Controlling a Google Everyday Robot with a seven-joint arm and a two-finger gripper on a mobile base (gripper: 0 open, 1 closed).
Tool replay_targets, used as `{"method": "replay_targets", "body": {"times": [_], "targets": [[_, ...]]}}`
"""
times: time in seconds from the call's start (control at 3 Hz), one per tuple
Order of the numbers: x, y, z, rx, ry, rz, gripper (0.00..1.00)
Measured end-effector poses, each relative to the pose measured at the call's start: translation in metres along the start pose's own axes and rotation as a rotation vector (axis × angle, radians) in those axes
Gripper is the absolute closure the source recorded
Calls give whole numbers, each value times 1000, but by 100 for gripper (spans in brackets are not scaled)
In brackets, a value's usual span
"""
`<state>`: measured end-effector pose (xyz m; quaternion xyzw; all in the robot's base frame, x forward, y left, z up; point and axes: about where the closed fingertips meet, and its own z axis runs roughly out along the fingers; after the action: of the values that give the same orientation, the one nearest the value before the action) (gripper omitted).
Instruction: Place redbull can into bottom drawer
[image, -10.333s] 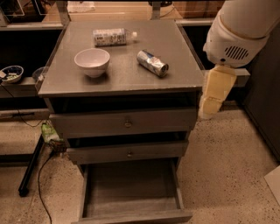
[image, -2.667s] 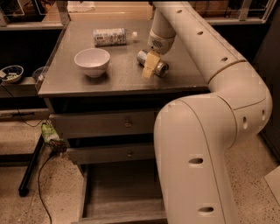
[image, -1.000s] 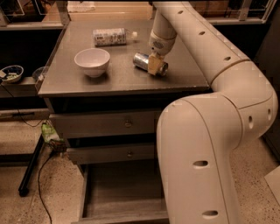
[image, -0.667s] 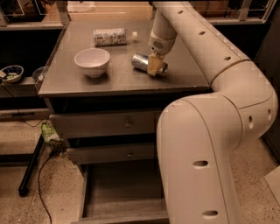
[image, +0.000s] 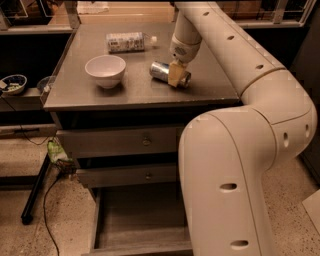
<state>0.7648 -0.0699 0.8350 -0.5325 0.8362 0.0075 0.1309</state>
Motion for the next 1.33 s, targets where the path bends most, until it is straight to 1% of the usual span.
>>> {"method": "replay_targets", "body": {"times": [0.33,0.67,1.0,1.33], "targets": [[-2,2,-37,33,-41,-29,100],[1,11,-85,69,-104,-70,100],[22,34,-142,119,-176,-108,100],[41,55,-171,146,-213,-125,100]]}}
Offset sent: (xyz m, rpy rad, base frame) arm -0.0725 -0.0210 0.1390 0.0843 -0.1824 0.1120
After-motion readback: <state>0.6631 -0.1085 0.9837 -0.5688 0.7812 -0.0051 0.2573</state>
